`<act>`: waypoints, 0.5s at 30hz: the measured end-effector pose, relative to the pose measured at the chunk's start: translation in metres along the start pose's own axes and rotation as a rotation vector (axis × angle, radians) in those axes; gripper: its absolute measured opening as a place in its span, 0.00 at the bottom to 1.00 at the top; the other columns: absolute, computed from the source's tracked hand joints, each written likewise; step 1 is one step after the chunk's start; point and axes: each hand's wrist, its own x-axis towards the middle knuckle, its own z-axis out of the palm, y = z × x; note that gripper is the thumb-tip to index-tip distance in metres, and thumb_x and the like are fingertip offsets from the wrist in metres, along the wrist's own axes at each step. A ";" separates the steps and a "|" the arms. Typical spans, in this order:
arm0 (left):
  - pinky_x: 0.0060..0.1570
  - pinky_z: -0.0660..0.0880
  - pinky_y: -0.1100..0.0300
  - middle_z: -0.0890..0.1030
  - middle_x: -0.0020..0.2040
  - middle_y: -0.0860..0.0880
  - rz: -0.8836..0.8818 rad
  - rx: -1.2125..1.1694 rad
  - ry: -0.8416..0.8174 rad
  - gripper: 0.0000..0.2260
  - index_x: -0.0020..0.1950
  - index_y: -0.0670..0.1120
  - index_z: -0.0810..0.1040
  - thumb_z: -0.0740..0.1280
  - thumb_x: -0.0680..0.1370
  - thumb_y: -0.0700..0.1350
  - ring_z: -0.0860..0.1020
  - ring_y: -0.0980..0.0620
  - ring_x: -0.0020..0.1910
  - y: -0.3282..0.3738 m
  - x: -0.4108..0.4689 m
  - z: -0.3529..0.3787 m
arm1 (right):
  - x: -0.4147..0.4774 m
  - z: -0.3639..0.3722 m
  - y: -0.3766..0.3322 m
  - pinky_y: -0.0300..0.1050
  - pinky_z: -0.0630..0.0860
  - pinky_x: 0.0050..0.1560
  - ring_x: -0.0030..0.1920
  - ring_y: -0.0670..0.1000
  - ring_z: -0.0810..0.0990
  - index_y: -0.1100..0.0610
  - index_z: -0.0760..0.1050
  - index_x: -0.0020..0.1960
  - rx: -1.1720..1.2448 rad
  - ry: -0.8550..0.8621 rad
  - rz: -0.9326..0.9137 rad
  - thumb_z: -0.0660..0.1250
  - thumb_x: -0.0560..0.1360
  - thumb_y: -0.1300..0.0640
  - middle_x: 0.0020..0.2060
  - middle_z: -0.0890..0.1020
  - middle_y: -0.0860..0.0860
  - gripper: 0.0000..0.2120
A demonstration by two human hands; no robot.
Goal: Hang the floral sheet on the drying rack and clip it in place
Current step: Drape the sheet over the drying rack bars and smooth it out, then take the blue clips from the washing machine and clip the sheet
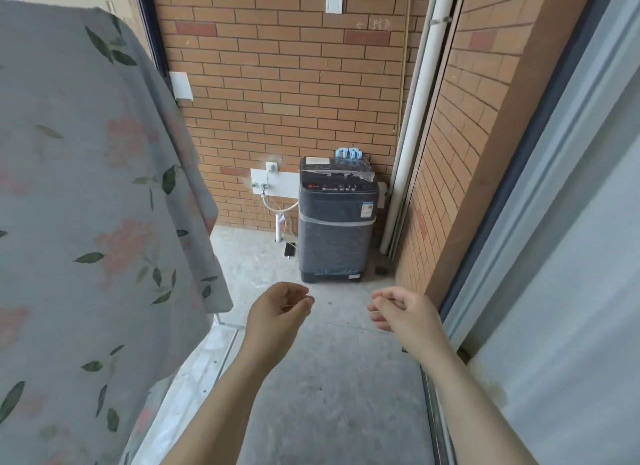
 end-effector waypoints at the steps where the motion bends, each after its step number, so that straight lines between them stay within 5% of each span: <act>1: 0.53 0.79 0.48 0.84 0.46 0.49 -0.004 -0.001 0.005 0.04 0.48 0.51 0.78 0.68 0.76 0.42 0.82 0.50 0.47 0.002 0.024 0.000 | 0.020 0.004 -0.006 0.34 0.80 0.41 0.42 0.45 0.83 0.57 0.79 0.55 -0.005 -0.001 0.004 0.64 0.78 0.60 0.42 0.84 0.48 0.08; 15: 0.52 0.79 0.50 0.83 0.45 0.49 -0.004 0.035 -0.030 0.04 0.49 0.48 0.80 0.69 0.75 0.44 0.81 0.50 0.47 0.024 0.313 0.086 | 0.305 0.002 -0.013 0.37 0.81 0.43 0.42 0.46 0.84 0.56 0.80 0.54 0.045 0.053 0.009 0.63 0.78 0.60 0.42 0.84 0.48 0.08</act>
